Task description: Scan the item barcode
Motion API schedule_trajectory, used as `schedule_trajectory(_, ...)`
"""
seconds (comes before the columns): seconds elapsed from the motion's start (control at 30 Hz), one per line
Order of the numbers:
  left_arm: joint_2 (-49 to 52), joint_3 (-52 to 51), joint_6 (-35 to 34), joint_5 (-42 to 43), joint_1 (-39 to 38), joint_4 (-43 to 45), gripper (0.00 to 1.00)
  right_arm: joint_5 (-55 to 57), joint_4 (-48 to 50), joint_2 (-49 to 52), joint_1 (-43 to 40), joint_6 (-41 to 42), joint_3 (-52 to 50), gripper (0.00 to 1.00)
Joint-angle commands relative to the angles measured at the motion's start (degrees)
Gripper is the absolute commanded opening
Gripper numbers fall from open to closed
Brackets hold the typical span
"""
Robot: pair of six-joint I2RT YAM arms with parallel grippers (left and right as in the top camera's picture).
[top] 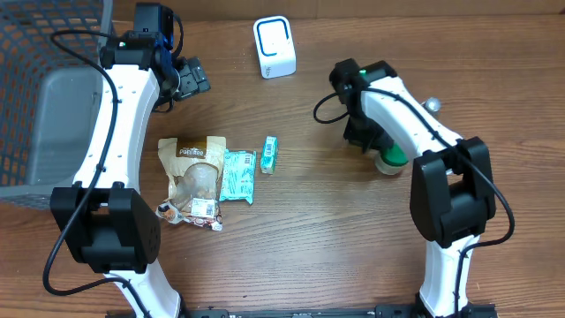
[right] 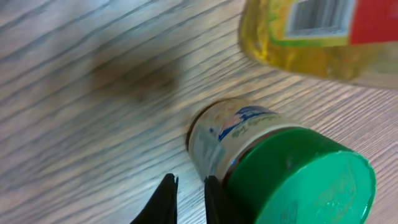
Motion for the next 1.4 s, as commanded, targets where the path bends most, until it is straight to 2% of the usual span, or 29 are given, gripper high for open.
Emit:
schedule_trajectory(0.0, -0.76, 1.07, -0.57, 0.28, -0.04, 0.02, 1.0, -2.16, -0.15, -0.42, -0.15, -0.24, -0.48, 0.13)
schedule_trajectory(0.17, -0.76, 1.07, -0.57, 0.28, -0.04, 0.02, 1.0, -11.91, -4.98, -0.42, 0.02, -9.42, -0.48, 0.12)
schedule_trajectory(0.43, -0.76, 1.07, -0.57, 0.28, -0.04, 0.04, 1.0, -9.68, -15.32, -0.44, -0.09, -13.86, -0.44, 0.13)
schedule_trajectory(0.7, -0.76, 1.07, -0.57, 0.28, -0.02, 0.02, 1.0, -9.16, -9.09, -0.42, -0.11, -21.84, -0.44, 0.14)
schedule_trajectory(1.0, -0.76, 1.07, -0.59, 0.28, -0.02, 0.02, 1.0, -5.97, -10.88, -0.44, -0.09, -24.41, -0.44, 0.14)
schedule_trajectory(1.13, -0.74, 1.07, -0.59, 0.28, -0.04, 0.02, 1.0, -4.98, -11.91, -0.42, -0.11, -25.24, -0.44, 0.18)
schedule_trajectory(1.37, -0.74, 1.07, -0.59, 0.28, -0.02, 0.02, 1.0, -1.64, -8.35, -0.44, -0.52, -27.69, -0.44, 0.18)
